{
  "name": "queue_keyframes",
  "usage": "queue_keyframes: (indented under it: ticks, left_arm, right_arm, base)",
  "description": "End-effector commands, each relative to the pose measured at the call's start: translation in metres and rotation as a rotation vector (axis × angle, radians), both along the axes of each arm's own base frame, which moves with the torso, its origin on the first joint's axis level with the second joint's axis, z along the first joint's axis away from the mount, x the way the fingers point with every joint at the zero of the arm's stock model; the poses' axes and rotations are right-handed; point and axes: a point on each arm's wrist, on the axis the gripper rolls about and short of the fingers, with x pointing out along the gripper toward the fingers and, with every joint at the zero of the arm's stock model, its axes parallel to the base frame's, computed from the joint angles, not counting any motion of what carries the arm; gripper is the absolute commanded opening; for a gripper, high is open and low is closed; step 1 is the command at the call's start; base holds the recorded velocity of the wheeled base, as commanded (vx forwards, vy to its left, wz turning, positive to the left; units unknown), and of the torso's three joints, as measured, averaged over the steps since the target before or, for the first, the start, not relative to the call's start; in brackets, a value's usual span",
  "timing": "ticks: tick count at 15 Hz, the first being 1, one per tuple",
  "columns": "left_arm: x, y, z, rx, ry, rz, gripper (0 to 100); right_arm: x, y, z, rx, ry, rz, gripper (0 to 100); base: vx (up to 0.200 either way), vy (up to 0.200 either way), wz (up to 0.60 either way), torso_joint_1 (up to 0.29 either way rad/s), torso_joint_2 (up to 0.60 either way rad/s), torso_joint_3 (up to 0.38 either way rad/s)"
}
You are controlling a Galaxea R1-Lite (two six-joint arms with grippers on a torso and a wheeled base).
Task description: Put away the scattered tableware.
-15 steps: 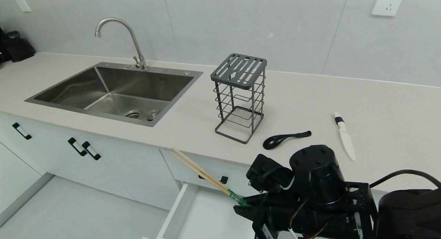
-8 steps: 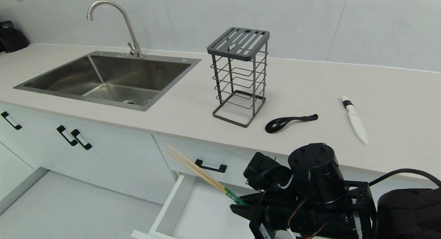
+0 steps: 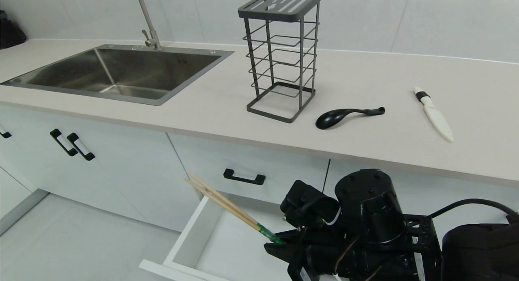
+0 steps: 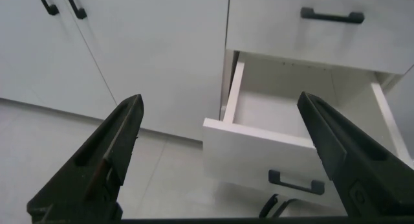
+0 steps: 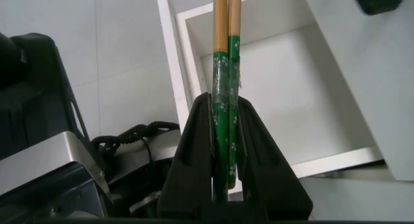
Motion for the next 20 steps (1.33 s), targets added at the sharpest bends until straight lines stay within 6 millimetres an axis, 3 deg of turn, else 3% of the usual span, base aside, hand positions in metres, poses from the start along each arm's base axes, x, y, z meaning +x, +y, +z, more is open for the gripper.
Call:
queue_keyframes:
  ticks: [1, 6, 10, 13, 17, 20]
  left_arm:
    - [0.0, 0.0, 0.0, 0.0, -0.001, 0.0, 100]
    - [0.0, 0.0, 0.0, 0.0, 0.001, 0.0, 100]
    - [0.0, 0.0, 0.0, 0.0, 0.001, 0.0, 100]
    - [0.0, 0.0, 0.0, 0.0, -0.001, 0.0, 100]
    - [0.0, 0.0, 0.0, 0.0, -0.001, 0.0, 100]
    - [0.0, 0.0, 0.0, 0.0, -0.001, 0.0, 100]
  right_arm:
    - [0.0, 0.002, 0.006, 0.021, -0.013, 0.006, 0]
    - [0.001, 0.002, 0.024, 0.039, -0.025, 0.01, 0]
    - [0.02, 0.006, 0.048, 0.089, -0.08, -0.052, 0]
    - [0.016, 0.016, 0.04, 0.021, -0.09, -0.131, 0]
    - [0.029, 0.04, 0.029, -0.001, -0.098, -0.124, 0]
    - [0.033, 0.043, 0.016, -0.065, -0.096, -0.177, 0]
  base:
    - [0.0, 0.0, 0.0, -0.251, 0.46, 0.193]
    - [0.0, 0.0, 0.0, -0.255, 0.38, 0.146]
    - [0.0, 0.0, 0.0, -0.226, 0.31, 0.117]
    - [0.0, 0.0, 0.0, -0.049, 0.26, 0.077]
    - [0.0, 0.0, 0.0, -0.004, 0.06, 0.018]
    - [0.0, 0.0, 0.0, 0.0, 0.0, 0.0]
